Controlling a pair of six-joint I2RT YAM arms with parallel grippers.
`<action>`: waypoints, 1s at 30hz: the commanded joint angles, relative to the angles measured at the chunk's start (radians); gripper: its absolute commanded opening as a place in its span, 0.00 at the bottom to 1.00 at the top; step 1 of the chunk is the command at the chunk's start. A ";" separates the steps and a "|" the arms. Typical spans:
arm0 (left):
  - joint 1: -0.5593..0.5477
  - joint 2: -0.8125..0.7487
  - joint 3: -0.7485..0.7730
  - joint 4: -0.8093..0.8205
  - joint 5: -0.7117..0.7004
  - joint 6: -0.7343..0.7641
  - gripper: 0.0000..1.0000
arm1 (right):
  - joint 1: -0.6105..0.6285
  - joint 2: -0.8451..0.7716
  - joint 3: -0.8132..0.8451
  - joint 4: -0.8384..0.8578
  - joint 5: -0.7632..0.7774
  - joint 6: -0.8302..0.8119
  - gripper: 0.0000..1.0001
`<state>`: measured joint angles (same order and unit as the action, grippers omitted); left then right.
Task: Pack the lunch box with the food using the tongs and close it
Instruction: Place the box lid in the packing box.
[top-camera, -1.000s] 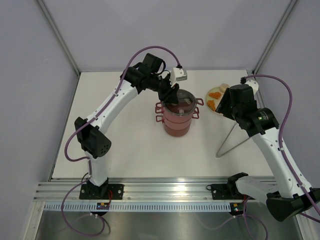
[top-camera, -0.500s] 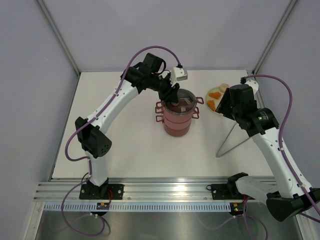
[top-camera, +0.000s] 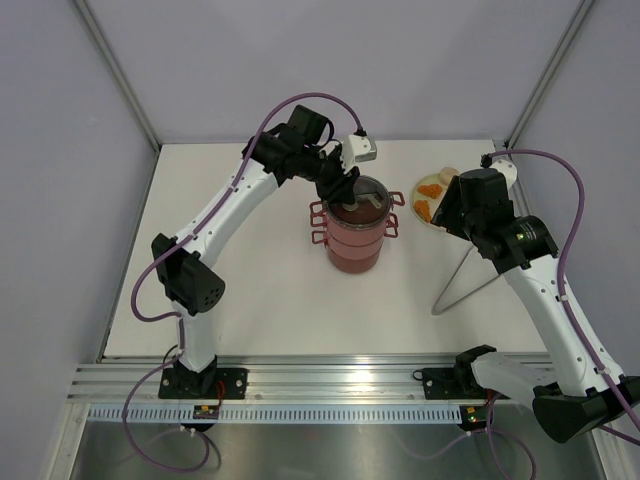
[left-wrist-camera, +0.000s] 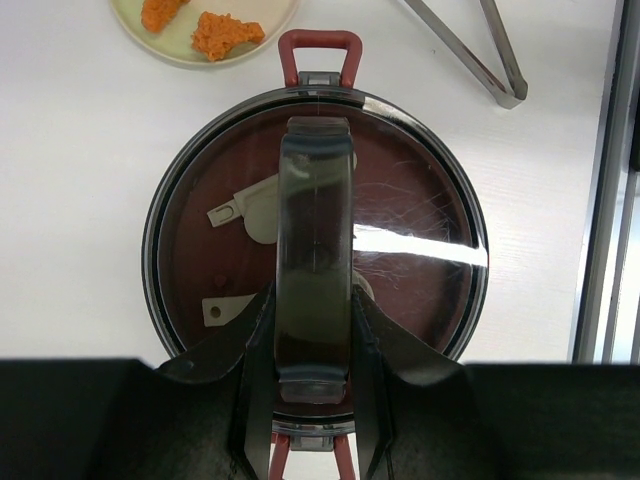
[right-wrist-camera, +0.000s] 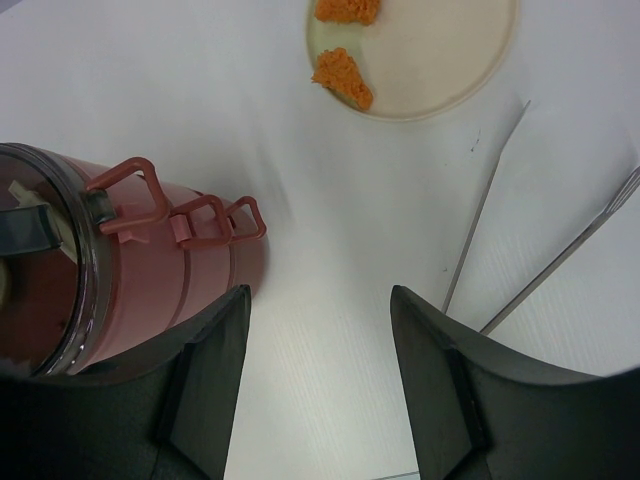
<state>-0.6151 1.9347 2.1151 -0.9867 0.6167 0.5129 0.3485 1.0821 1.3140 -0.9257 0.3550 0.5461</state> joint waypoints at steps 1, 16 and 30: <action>0.002 0.015 0.036 -0.049 -0.034 0.027 0.00 | -0.006 -0.001 0.004 0.024 -0.001 0.003 0.66; -0.006 0.043 0.057 -0.079 -0.023 0.038 0.24 | -0.006 0.002 -0.002 0.027 -0.004 0.003 0.66; -0.006 0.018 0.057 -0.055 -0.041 0.012 0.78 | -0.006 -0.007 -0.009 0.022 -0.008 0.009 0.66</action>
<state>-0.6189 1.9526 2.1475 -1.0191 0.6140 0.5323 0.3485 1.0847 1.3090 -0.9253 0.3485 0.5465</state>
